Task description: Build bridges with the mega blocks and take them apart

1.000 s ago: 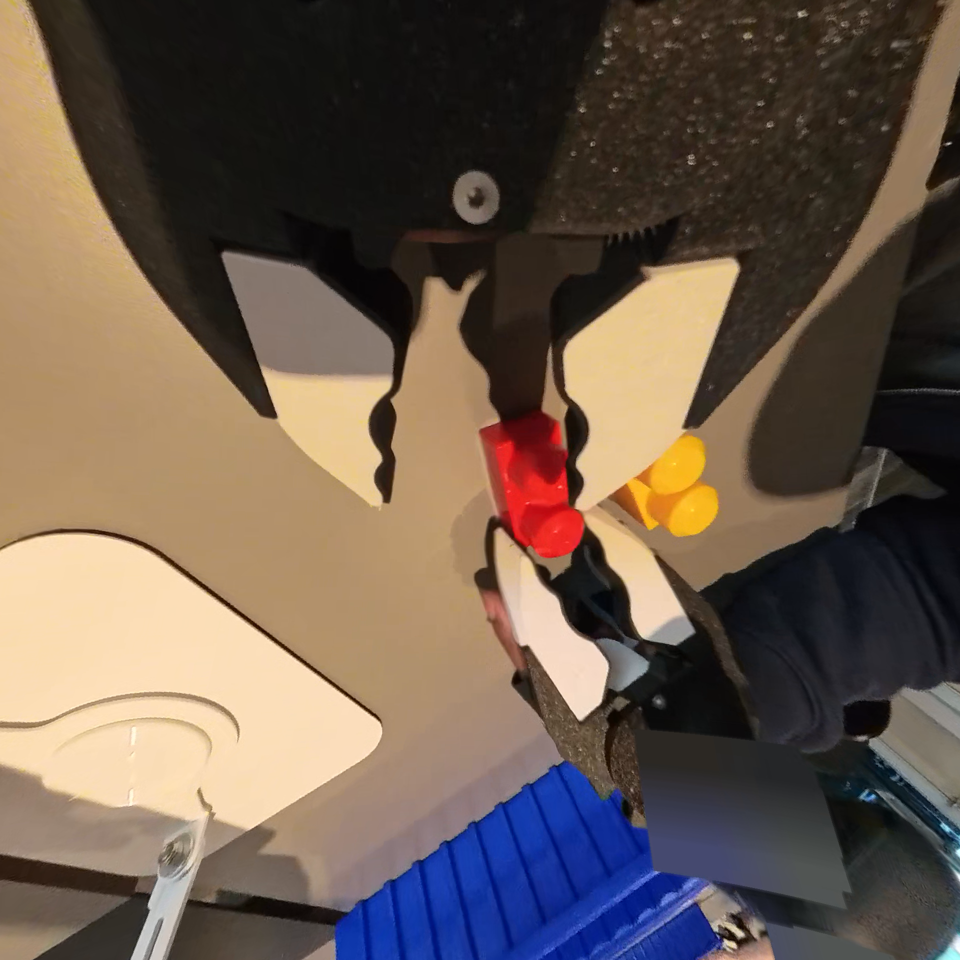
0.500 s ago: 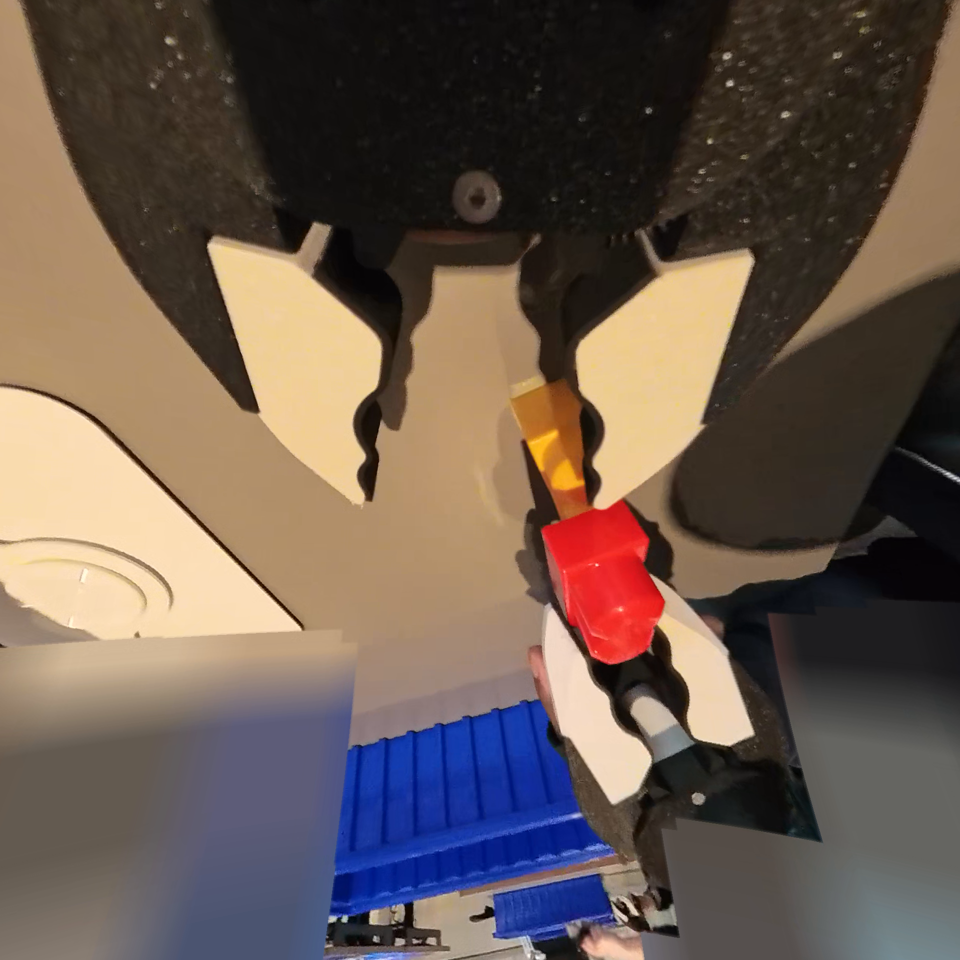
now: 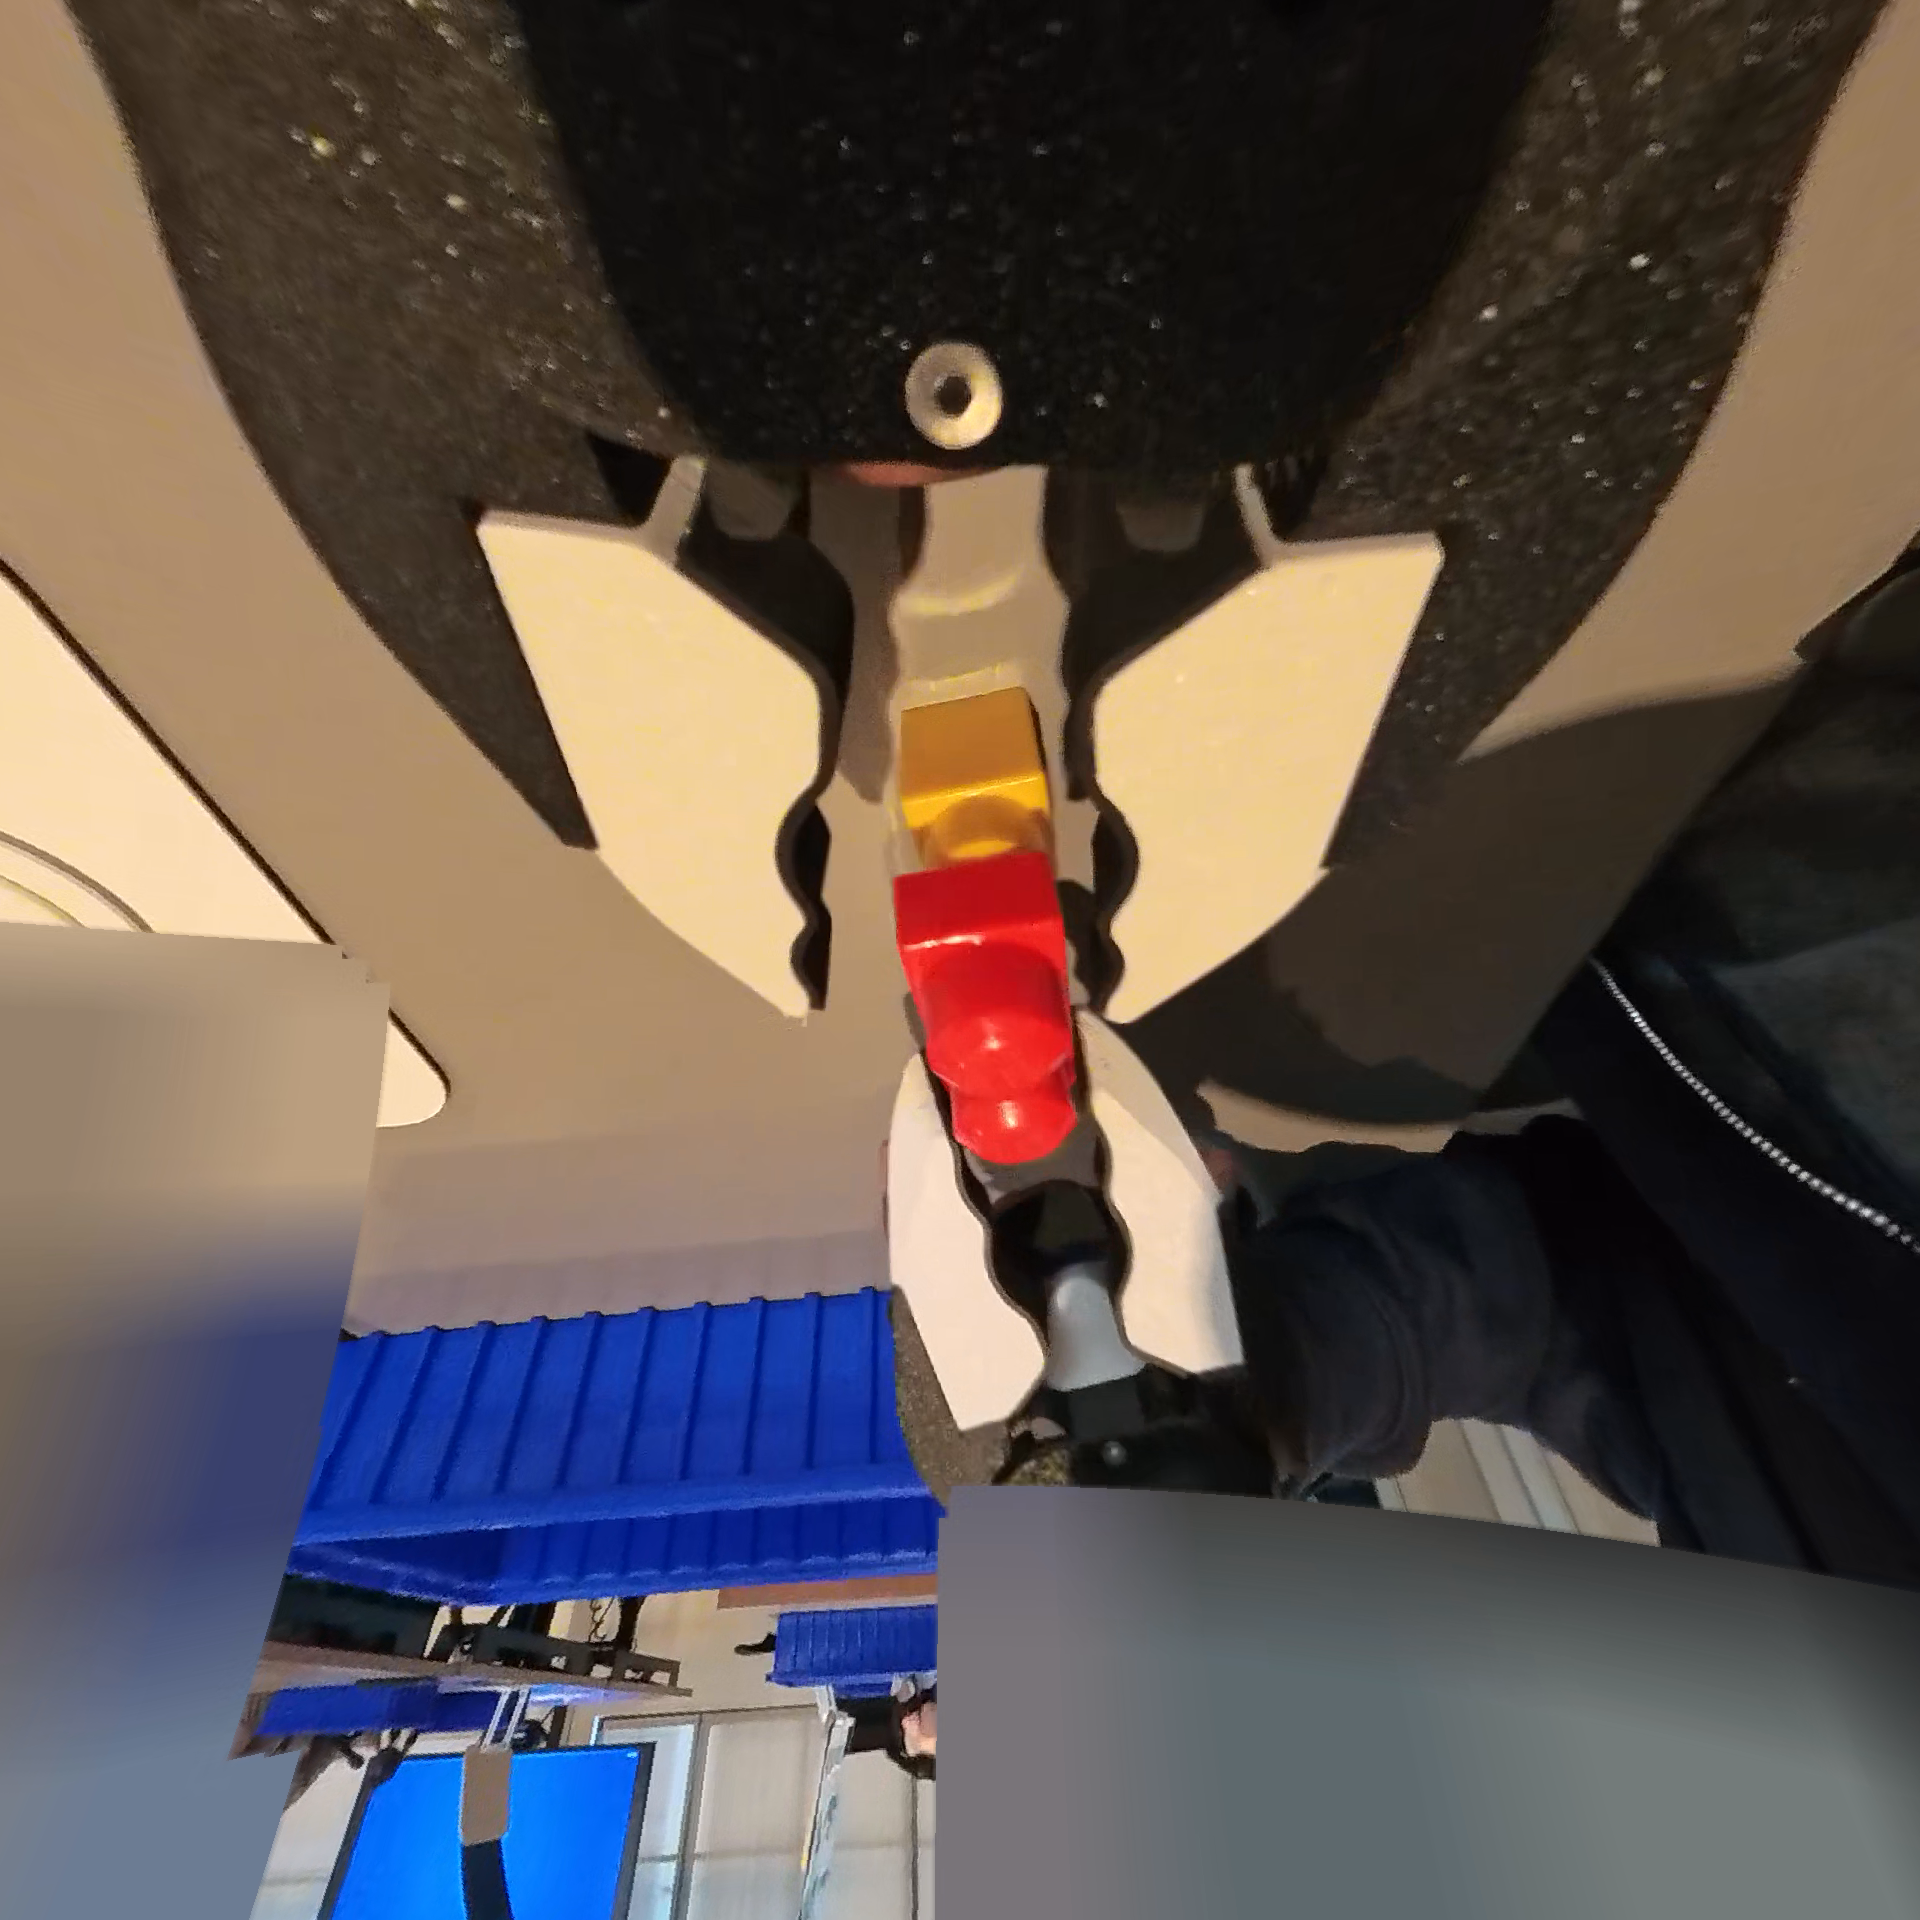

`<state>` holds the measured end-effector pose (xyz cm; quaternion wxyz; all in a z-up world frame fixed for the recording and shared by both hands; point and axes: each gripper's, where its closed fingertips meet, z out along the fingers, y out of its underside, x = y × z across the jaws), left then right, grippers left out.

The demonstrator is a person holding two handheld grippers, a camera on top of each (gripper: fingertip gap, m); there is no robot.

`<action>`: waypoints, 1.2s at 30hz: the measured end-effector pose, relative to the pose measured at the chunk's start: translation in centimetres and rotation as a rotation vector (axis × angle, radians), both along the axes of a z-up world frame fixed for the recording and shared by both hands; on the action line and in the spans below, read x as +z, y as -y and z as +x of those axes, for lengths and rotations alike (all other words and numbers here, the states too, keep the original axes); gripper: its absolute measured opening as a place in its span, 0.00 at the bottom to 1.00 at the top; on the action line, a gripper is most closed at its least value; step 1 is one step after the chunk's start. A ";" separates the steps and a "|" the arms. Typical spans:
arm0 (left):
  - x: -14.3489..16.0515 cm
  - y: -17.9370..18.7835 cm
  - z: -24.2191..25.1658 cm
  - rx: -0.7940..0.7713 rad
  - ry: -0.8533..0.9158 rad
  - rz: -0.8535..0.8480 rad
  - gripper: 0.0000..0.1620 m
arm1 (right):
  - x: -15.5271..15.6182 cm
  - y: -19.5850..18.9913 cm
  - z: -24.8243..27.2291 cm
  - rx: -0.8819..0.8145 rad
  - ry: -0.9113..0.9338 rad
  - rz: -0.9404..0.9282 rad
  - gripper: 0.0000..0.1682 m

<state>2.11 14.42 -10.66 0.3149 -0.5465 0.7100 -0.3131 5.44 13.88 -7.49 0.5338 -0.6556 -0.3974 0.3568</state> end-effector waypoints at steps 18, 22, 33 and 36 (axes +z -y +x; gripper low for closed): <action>-1.2 -0.7 0.2 -0.026 -0.144 0.001 0.21 | -2.0 -0.2 -0.3 0.024 0.079 -0.115 0.16; -1.4 -0.7 0.2 -0.046 -0.146 -0.033 0.21 | -2.2 -0.2 -0.3 0.022 0.081 -0.156 0.16; -1.8 -0.7 0.3 -0.032 -0.127 0.023 0.22 | -2.7 -0.1 -0.2 0.016 0.098 -0.221 0.16; -1.8 -0.7 0.4 -0.034 -0.083 0.005 0.22 | -2.8 -0.1 -0.2 0.016 0.090 -0.244 0.16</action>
